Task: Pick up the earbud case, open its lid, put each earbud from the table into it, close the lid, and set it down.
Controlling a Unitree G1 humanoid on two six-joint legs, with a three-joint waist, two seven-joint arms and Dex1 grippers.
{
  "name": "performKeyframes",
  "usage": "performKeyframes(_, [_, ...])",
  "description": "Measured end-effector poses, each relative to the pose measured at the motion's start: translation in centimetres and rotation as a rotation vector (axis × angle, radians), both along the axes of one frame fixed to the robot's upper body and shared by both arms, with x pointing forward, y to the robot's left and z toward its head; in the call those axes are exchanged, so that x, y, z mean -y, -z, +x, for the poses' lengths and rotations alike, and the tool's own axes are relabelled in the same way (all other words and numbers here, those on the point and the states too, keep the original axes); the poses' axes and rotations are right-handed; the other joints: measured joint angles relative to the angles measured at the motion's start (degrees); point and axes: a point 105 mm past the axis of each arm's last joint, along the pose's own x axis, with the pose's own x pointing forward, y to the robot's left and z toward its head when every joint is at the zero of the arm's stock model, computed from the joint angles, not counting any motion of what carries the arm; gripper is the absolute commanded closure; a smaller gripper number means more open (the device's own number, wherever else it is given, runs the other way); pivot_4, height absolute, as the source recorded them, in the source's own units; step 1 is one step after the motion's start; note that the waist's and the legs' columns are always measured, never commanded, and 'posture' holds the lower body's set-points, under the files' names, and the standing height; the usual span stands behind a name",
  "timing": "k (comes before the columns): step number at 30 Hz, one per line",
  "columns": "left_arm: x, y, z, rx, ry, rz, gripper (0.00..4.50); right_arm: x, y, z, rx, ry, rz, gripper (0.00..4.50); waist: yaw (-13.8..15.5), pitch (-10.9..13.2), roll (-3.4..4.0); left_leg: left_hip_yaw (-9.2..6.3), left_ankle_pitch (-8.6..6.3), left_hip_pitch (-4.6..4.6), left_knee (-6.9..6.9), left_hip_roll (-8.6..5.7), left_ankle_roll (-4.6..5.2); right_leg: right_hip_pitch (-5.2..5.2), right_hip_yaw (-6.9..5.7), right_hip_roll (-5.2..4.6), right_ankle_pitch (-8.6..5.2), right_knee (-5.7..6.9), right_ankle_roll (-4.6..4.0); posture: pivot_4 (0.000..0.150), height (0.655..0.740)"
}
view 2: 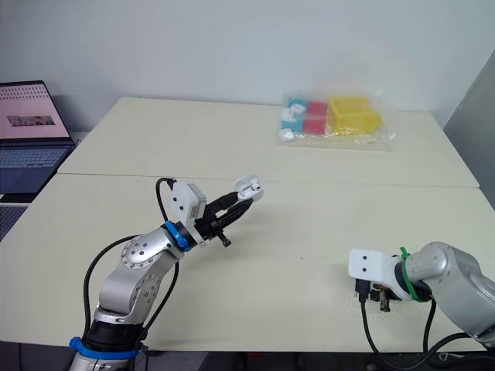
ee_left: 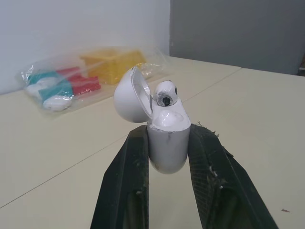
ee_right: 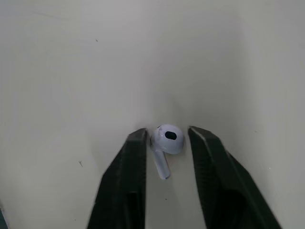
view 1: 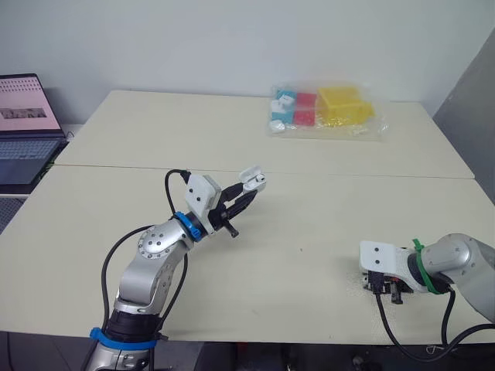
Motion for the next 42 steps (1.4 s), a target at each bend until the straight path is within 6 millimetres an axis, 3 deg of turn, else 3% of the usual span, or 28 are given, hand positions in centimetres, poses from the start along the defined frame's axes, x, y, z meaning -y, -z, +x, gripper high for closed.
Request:
performKeyframes(7, [0.0, 0.0, 0.0, 0.003, -0.002, 0.002, 3.7, -0.1, -0.4, 0.0, -0.015, -0.004, 0.029, 4.11, 0.0, 0.0, 0.0, 0.01, 0.0, -0.02, -0.02, -0.01, 0.0, -0.02, 0.02, 0.0, 0.0, 0.0, 0.0, 0.15, 0.7389])
performKeyframes(11, [0.2, -0.3, 0.2, 0.017, 0.004, -0.016, 3.7, -1.8, -3.1, 0.6, 0.014, -0.051, 0.167, 4.11, 0.0, 0.01, 0.0, -0.02, 0.0, -0.04, -0.03, 0.01, 0.0, -0.03, -0.01, 0.04, 0.0, -0.01, 0.0, 0.15, 0.7389])
performKeyframes(13, [0.5, -0.6, 0.2, 0.025, 0.014, -0.035, 3.7, -4.0, -5.3, 1.1, 0.057, -0.095, 0.313, 4.11, -0.05, 0.0, 0.0, -0.04, 0.0, -0.04, -0.03, 0.01, 0.0, -0.03, 0.0, 0.07, 0.0, 0.01, -0.01, 0.15, 0.7389])
performKeyframes(16, [0.9, -1.1, 0.2, 0.038, 0.026, -0.053, 3.7, -6.1, -6.9, 1.2, 0.08, -0.139, 0.449, 4.11, 0.03, 0.0, 0.0, -0.12, 0.0, -0.08, -0.02, 0.0, 0.0, -0.02, -0.05, 0.07, 0.0, -0.01, -0.01, 0.15, 0.7389])
performKeyframes(20, [1.6, -1.6, 0.2, 0.037, 0.056, -0.078, 3.7, -11.8, -11.2, 2.2, 0.179, -0.178, 0.902, 4.11, -0.17, -0.01, -0.04, -0.15, 0.0, -0.1, -0.02, 0.03, 0.0, -0.04, -0.02, 0.12, 0.03, 0.04, -0.03, 0.15, 0.7389])
performKeyframes(25, [1.6, -1.6, 0.4, 0.024, 0.062, -0.078, 3.7, -14.5, -13.8, 3.4, 0.283, -0.121, 1.203, 4.11, 0.0, -0.02, -0.02, -0.18, 0.0, -0.14, -0.03, 0.01, 0.0, -0.03, -0.04, 0.07, 0.02, 0.01, -0.03, 0.15, 0.7389])
performKeyframes(31, [1.9, -1.9, 0.4, 0.017, 0.085, -0.08, 3.7, -16.6, -14.7, 5.1, 0.311, 0.025, 1.434, 4.11, -0.09, -0.02, -0.01, -0.18, 0.0, -0.12, -0.03, 0.03, 0.01, -0.06, -0.03, 0.09, 0.03, 0.08, -0.03, 0.15, 0.7389])
performKeyframes(35, [2.0, -1.9, 0.4, 0.007, 0.095, -0.076, 3.7, -16.5, -13.9, 6.6, 0.339, 0.118, 1.442, 4.11, -0.1, -0.03, 0.0, -0.19, 0.0, -0.12, -0.03, 0.03, 0.01, -0.06, -0.03, 0.11, 0.04, 0.07, -0.04, 0.15, 0.7389])
performKeyframes(42, [2.1, -1.9, 0.4, -0.009, 0.106, -0.086, 3.7, -16.9, -13.4, 7.2, 0.37, 0.133, 1.44, 4.11, -0.1, -0.03, 0.0, -0.18, 0.0, -0.12, -0.04, 0.04, 0.01, -0.06, -0.02, 0.11, 0.03, 0.06, -0.05, 0.15, 0.7389])
